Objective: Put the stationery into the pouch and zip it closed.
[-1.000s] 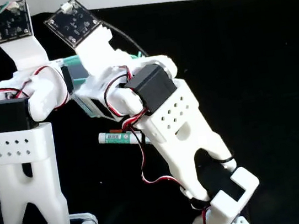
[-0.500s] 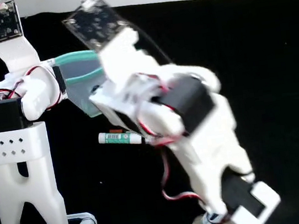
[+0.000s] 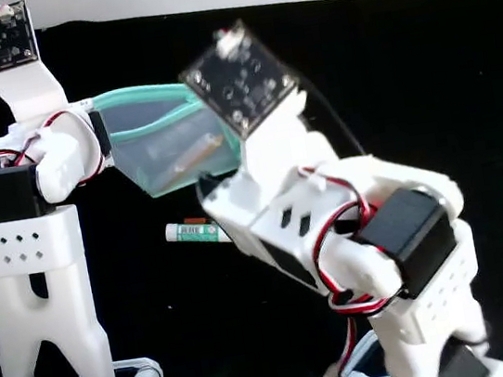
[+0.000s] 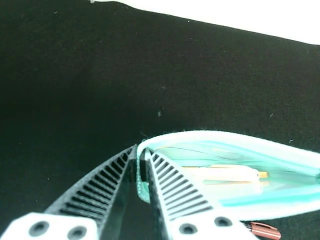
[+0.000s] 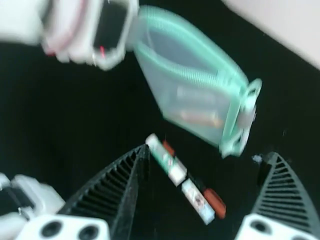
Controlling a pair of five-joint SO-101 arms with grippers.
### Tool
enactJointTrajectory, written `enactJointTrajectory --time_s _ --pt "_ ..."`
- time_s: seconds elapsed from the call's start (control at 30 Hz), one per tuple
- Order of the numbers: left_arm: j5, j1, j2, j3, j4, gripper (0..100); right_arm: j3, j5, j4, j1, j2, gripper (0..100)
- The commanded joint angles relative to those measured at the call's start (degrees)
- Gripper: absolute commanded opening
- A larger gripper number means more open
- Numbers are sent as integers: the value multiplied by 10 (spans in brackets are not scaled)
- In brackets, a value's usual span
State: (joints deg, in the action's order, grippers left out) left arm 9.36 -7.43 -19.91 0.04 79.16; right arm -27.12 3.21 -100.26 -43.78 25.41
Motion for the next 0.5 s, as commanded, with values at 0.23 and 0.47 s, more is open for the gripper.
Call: enactJointTrajectory --time_s 0.23,0.47 --pt "-3 0 5 46 -27 7 295 47 -6 0 124 342" --pt "-3 14 5 46 -25 7 422 57 46 0 132 342"
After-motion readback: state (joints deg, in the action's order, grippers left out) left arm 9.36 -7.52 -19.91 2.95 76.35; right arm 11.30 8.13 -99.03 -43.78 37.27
